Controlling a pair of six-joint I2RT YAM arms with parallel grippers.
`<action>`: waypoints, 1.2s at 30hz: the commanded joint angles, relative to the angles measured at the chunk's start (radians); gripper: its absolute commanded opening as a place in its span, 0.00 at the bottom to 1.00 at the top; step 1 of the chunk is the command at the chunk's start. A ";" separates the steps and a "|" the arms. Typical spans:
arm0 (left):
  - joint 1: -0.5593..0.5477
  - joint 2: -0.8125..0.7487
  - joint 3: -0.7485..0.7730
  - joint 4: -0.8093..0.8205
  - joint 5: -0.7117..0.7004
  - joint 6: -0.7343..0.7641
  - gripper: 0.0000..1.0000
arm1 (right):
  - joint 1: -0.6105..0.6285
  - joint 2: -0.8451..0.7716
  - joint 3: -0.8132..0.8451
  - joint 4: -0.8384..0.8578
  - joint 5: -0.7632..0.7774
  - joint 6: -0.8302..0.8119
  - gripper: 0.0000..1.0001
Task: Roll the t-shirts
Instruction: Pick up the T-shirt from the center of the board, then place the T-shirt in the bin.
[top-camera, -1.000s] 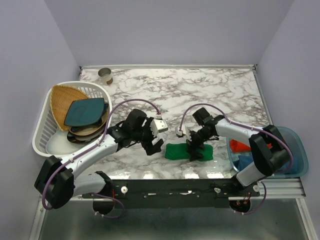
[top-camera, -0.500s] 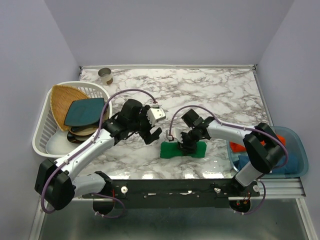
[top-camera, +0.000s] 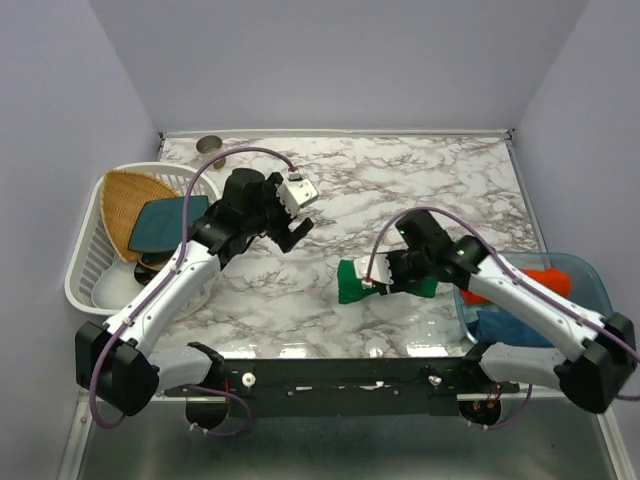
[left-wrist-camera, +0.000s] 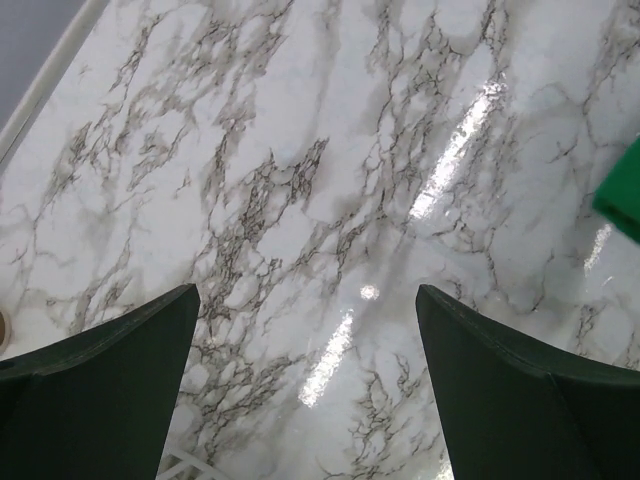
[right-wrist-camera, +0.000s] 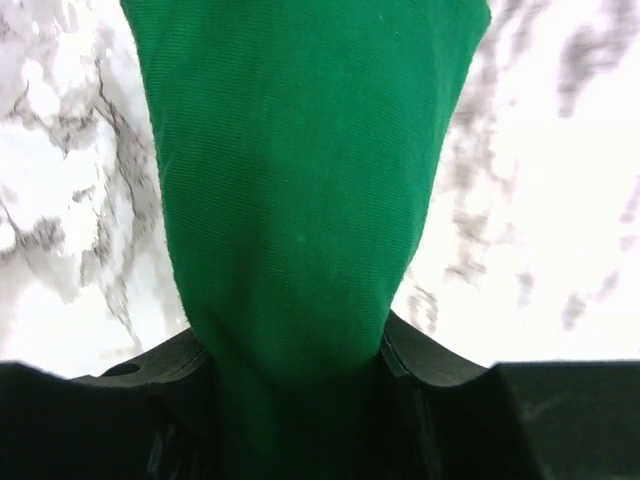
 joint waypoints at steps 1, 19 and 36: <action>0.024 0.043 0.046 0.042 -0.018 0.016 0.99 | -0.060 -0.221 -0.008 -0.181 0.064 -0.202 0.38; 0.020 0.253 0.239 0.025 0.056 -0.013 0.99 | -1.132 -0.390 -0.014 -0.474 -0.061 -0.965 0.27; 0.018 0.367 0.350 -0.174 -0.059 0.150 0.99 | -1.589 -0.063 0.067 -0.467 -0.195 -1.573 0.30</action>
